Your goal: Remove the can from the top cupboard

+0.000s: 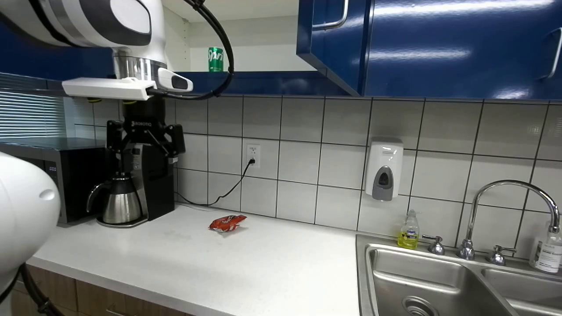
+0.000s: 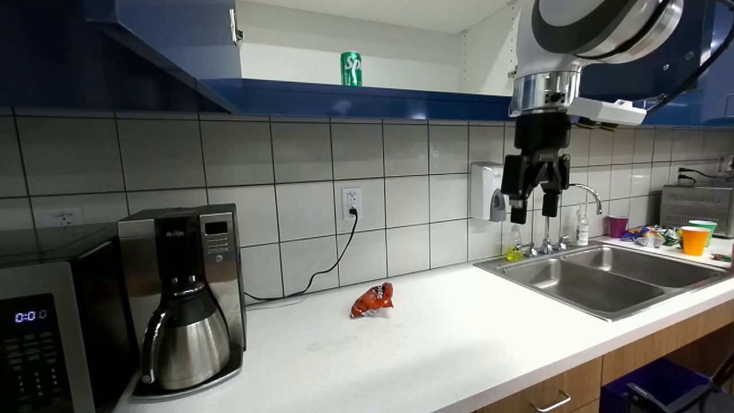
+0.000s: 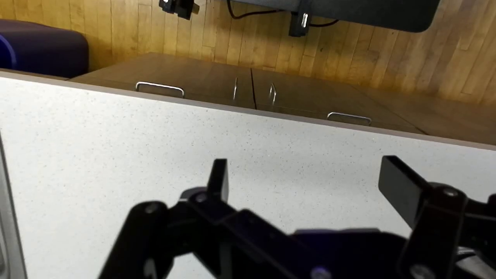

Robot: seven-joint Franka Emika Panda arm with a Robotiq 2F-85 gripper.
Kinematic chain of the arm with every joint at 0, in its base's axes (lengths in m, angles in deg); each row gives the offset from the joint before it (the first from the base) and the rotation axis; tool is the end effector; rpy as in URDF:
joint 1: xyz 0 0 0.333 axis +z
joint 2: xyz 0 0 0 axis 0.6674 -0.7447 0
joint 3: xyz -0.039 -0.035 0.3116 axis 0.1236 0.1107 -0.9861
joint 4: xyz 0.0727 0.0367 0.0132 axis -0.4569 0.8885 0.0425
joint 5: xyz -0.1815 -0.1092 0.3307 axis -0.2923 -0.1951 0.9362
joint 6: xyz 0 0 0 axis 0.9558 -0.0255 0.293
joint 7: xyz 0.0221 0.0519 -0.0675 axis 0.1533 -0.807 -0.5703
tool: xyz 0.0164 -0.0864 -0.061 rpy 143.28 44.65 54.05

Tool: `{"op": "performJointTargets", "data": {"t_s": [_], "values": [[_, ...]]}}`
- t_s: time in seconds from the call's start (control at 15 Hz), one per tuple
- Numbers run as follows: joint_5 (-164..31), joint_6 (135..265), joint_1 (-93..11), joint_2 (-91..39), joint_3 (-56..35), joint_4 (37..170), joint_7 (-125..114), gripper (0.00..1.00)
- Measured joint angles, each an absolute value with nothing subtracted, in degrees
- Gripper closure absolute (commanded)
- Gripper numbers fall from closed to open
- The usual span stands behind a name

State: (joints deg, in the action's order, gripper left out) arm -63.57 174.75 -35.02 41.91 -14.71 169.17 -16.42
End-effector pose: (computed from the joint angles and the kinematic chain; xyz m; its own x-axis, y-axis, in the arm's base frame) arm 0.2876 0.0335 0.4623 0.9732 0.2234 0.0547 0.2234 -0.9747 0.0060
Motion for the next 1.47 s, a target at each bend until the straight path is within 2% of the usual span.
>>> {"op": "performJointTargets", "data": {"t_s": [1.47], "values": [[-63.6, 180.0, -35.0, 41.2, -19.2, 149.4, -15.4, 0.0]]}}
